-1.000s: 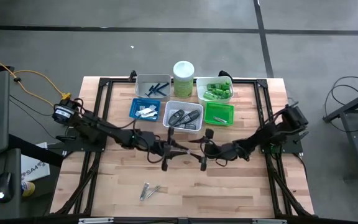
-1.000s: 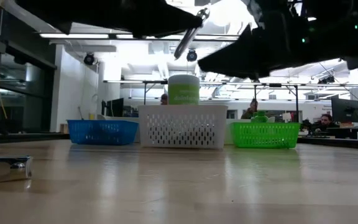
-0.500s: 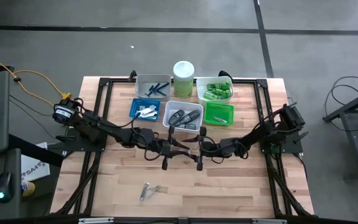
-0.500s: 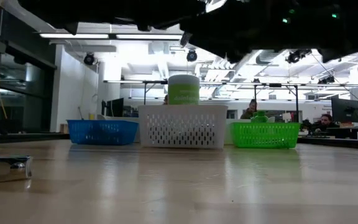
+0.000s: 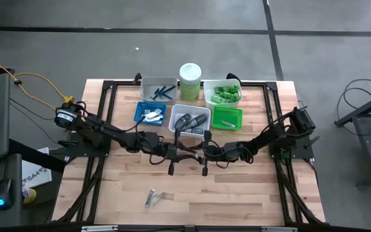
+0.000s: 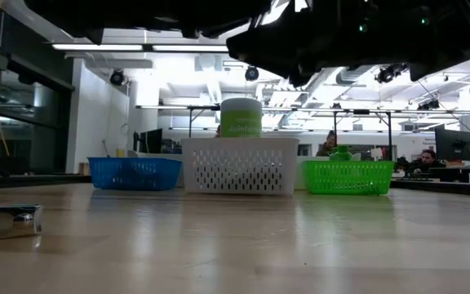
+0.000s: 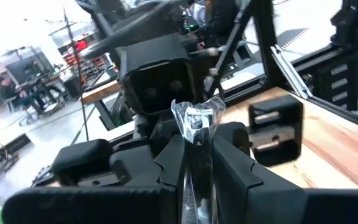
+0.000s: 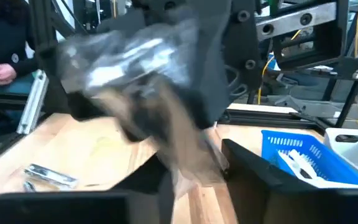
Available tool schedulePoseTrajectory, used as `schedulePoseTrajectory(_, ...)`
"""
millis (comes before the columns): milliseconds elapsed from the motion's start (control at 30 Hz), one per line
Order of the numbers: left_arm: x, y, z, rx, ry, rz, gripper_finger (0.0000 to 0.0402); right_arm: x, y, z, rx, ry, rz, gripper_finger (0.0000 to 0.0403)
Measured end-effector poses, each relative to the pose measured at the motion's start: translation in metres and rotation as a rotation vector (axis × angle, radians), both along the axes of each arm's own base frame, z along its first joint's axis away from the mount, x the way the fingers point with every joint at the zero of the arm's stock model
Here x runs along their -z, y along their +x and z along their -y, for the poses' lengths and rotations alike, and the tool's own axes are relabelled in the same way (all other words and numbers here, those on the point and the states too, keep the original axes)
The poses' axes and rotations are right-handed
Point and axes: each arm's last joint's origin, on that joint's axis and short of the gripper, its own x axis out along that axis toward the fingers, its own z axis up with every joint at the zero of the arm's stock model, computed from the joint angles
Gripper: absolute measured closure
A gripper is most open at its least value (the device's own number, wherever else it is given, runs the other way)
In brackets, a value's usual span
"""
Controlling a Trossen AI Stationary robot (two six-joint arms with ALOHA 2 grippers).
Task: Pick & Place Travel size toiletries
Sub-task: Put the silver nail cutter into the green bin
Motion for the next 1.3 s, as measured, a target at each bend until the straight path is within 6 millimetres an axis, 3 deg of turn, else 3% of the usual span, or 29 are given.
schedulePoseTrajectory(400, 0.000, 0.000, -0.001, -0.061, -0.051, -0.011, 0.0345, 0.001, 0.000, 0.000, 0.007, 0.054, 0.001, 0.0313)
schedulePoseTrajectory(633, 0.002, 0.000, -0.004, -0.133, -0.049, -0.025, 0.0233, 0.004, 0.002, 0.008, 0.058, 0.144, -0.023, 0.0313)
schedulePoseTrajectory(800, 0.002, 0.000, -0.005, -0.181, -0.053, -0.023, 0.0189, 0.008, 0.003, 0.016, 0.085, 0.179, -0.062, 0.0313)
schedulePoseTrajectory(1300, -0.022, -0.024, -0.015, -0.352, -0.040, -0.111, 0.0182, -0.002, -0.016, 0.042, 0.269, 0.212, -0.334, 0.0313)
